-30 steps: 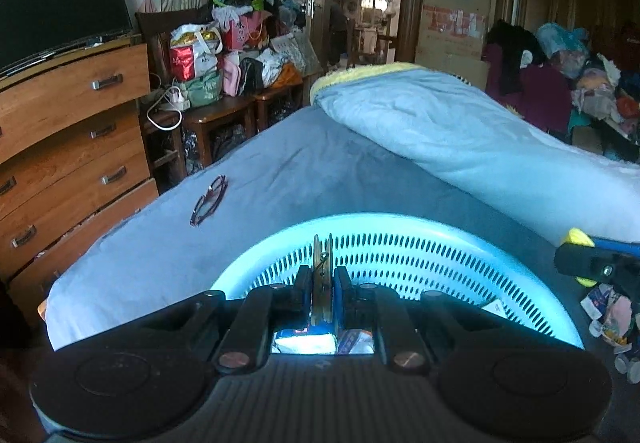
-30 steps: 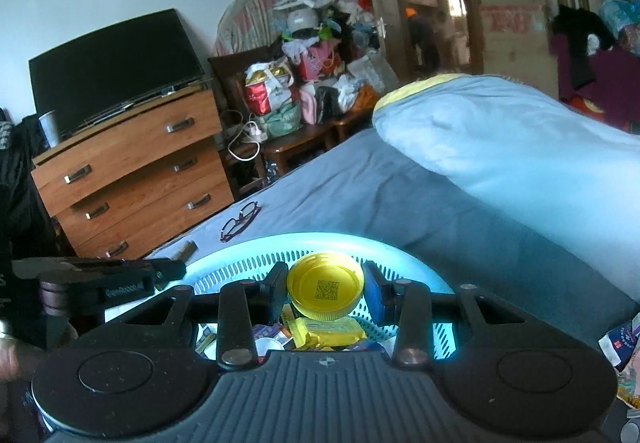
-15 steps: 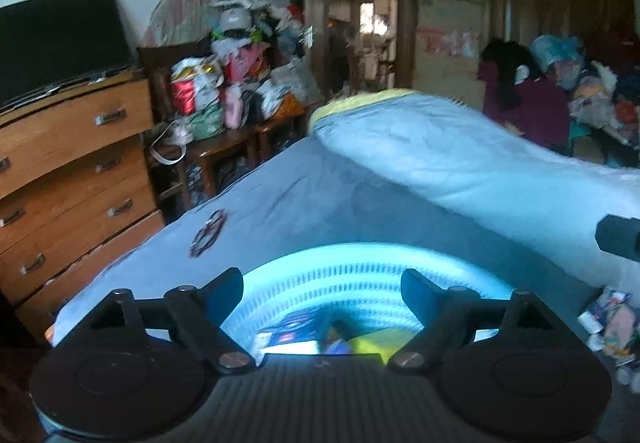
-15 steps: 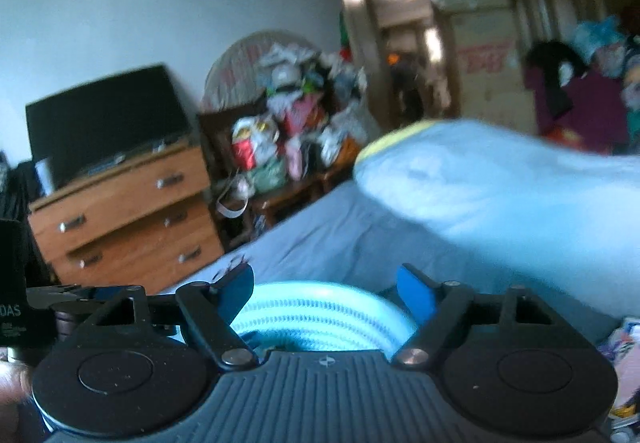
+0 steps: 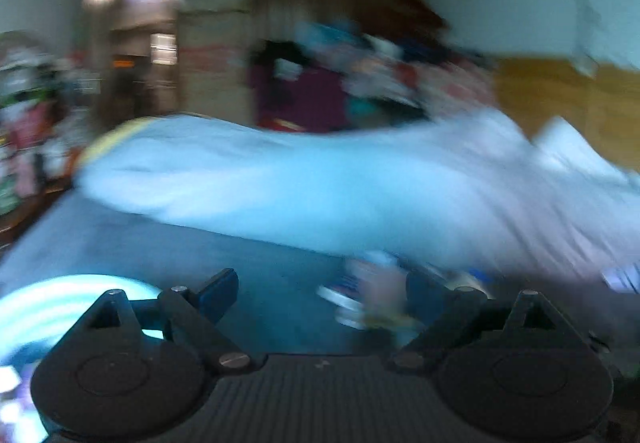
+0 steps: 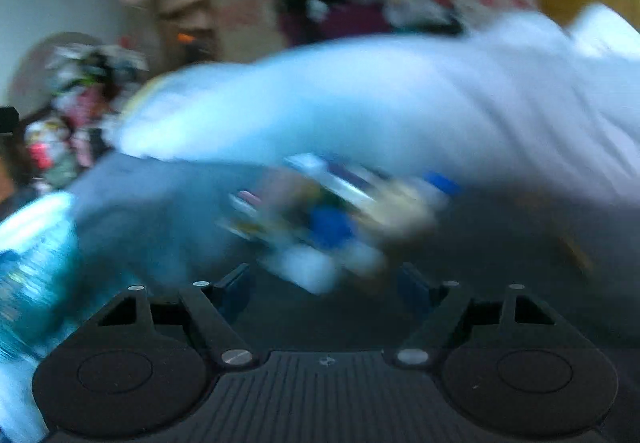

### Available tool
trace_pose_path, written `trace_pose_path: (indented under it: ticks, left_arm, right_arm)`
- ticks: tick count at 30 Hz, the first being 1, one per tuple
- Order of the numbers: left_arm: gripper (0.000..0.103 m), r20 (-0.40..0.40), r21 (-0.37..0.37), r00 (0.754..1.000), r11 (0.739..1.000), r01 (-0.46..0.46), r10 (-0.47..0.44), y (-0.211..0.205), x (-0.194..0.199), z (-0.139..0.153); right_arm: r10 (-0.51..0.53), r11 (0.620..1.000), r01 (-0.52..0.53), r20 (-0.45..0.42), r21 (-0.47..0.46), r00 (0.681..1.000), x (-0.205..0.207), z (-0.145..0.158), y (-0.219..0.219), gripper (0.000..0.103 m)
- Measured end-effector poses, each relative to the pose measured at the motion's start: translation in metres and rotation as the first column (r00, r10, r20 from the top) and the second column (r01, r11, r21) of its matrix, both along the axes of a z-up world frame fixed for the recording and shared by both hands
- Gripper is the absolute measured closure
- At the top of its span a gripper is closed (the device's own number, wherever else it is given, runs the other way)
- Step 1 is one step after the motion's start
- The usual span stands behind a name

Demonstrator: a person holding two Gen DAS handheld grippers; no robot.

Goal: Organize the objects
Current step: 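Grasp a white cap with the left gripper while the right grasps a clothespin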

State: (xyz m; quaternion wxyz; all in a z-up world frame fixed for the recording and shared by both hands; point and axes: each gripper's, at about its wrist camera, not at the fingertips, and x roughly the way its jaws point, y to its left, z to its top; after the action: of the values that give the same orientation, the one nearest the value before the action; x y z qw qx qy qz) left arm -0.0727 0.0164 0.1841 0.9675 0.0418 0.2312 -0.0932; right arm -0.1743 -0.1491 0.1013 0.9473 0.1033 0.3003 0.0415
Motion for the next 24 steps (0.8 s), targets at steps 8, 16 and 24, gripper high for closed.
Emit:
trace_pose_path:
  ticks: [8, 16, 24]
  left_arm:
    - [0.041, -0.202, -0.007, 0.961, 0.982, 0.191, -0.188, -0.119, 0.084, -0.138]
    - [0.041, -0.288, -0.039, 0.944, 0.987, 0.156, -0.161, -0.133, 0.128, -0.184]
    - [0.061, -0.272, -0.037, 0.953, 0.991, 0.130, -0.135, -0.121, 0.123, -0.179]
  right_arm:
    - [-0.082, 0.996, 0.084, -0.067, 0.024, 0.994, -0.021, -0.049, -0.051, 0.026]
    - [-0.070, 0.996, 0.074, -0.069, 0.053, 0.995, -0.008, -0.058, -0.057, 0.026]
    - [-0.076, 0.996, 0.077, -0.036, 0.035, 0.996, -0.006, -0.053, -0.056, 0.036]
